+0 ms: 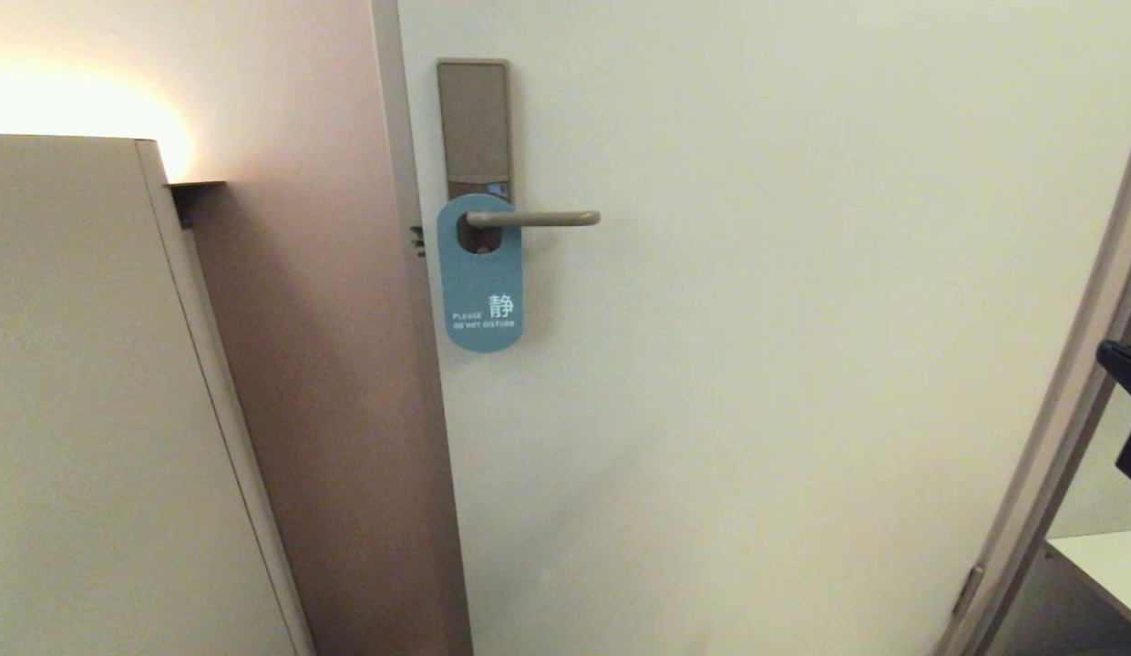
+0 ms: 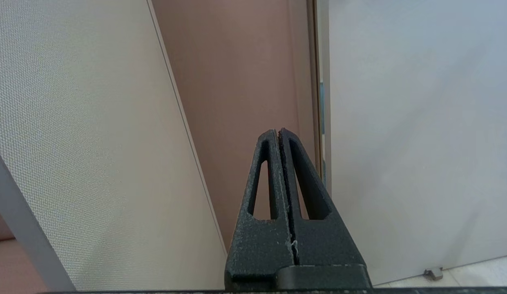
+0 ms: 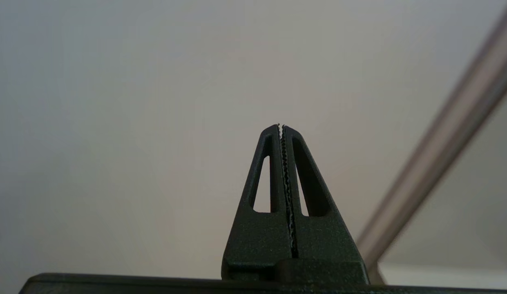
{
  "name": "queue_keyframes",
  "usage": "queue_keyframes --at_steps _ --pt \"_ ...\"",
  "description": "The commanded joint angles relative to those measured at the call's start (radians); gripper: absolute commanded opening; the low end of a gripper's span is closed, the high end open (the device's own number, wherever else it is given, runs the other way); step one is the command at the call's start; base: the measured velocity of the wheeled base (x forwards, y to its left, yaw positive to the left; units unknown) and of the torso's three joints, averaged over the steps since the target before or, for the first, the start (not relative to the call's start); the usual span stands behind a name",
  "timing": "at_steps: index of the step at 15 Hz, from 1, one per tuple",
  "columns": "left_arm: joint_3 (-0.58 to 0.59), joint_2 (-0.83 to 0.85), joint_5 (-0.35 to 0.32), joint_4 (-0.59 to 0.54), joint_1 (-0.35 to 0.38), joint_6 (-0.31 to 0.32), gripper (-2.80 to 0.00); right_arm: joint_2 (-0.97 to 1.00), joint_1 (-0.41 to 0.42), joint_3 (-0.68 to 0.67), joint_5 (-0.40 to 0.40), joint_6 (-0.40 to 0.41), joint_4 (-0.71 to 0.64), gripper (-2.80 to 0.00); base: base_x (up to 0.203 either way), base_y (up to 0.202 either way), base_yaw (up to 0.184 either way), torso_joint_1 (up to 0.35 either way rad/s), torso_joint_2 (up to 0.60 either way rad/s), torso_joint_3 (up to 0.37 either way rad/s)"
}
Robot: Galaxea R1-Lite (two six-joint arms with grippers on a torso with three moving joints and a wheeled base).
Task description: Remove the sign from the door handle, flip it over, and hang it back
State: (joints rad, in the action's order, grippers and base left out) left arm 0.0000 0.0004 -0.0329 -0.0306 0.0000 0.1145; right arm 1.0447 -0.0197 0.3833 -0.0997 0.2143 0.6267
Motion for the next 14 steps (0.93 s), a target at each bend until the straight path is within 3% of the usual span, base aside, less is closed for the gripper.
queue_keyframes --at_steps 1,6,11,14 --pt "0.0 0.0 0.001 0.0 0.0 0.001 -2.8 -0.166 0.026 -0.073 0.007 -0.008 -0.043 -2.8 0.0 0.0 0.0 0.0 0.0 0.0" --pt "0.0 0.0 0.001 0.0 0.0 0.001 -2.8 -0.438 0.114 -0.226 0.11 -0.023 -0.145 -2.8 0.0 0.0 0.0 0.0 0.0 0.0" --pt "0.0 0.0 0.0 0.0 0.0 0.001 -2.8 -0.65 0.123 -0.372 0.154 -0.047 -0.164 -2.8 0.0 0.0 0.0 0.0 0.0 0.0" --pt "0.0 0.0 0.0 0.0 0.0 0.001 -2.8 -0.752 0.107 -0.383 0.156 -0.081 -0.293 -2.8 0.0 0.0 0.0 0.0 0.0 0.0"
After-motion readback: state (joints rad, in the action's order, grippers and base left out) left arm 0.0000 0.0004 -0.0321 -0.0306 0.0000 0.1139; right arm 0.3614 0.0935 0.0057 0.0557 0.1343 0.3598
